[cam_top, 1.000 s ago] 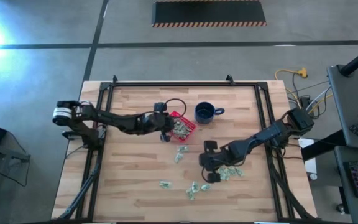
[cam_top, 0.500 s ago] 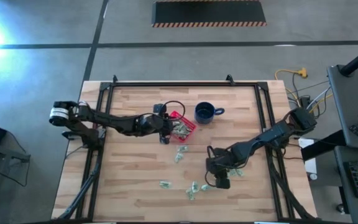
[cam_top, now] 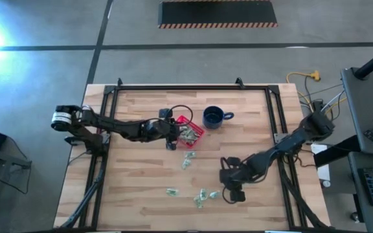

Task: Pick and place items into bin
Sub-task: Put the stevia packet into the bin

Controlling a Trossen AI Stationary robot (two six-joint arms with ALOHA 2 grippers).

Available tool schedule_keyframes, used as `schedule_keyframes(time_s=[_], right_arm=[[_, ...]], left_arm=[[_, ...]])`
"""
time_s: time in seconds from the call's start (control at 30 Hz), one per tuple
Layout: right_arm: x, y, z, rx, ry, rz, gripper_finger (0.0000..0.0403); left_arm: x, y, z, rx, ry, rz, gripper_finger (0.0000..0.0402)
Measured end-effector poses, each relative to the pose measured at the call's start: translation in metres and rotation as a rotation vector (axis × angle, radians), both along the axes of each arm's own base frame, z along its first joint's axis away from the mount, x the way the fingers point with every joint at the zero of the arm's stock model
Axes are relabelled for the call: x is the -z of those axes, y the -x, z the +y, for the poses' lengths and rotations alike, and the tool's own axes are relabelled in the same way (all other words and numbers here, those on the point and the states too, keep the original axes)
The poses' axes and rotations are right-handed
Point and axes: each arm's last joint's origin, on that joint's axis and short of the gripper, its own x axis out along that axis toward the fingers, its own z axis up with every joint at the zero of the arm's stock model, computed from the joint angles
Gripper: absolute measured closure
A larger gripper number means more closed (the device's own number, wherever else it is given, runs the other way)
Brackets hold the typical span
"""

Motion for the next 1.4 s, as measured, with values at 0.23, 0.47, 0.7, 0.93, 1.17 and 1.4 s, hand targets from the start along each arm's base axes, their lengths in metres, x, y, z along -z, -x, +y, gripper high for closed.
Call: schedule_keyframes(time_s=[0.23, 0.47, 0.7, 0.93, 1.17, 1.4], right_arm=[[0.007, 0.000, 0.001, 0.005, 0.033, 0.014, 0.0296], [0.010, 0.000, 0.001, 0.012, 0.036, 0.025, 0.0296], [0.015, 0.002, 0.000, 0.034, 0.025, 0.021, 0.0309], [0.019, 0.004, -0.002, 0.045, 0.027, 0.031, 0.0326], [0.020, 0.004, -0.002, 0.022, 0.066, 0.001, 0.0382], [0.010, -0.006, -0.001, -0.023, 0.163, -0.109, 0.0394]], left_arm=[[0.000, 0.000, -0.006, 0.013, 0.014, -0.007, 0.0250], [-0.001, 0.000, -0.019, 0.054, 0.014, -0.010, 0.0250], [-0.007, 0.004, -0.031, 0.095, 0.015, -0.012, 0.0250], [-0.020, 0.015, -0.041, 0.113, 0.047, -0.027, 0.0250], [-0.039, 0.033, -0.051, 0.121, 0.113, -0.068, 0.0250], [-0.056, 0.055, -0.069, 0.181, 0.160, -0.113, 0.0250]])
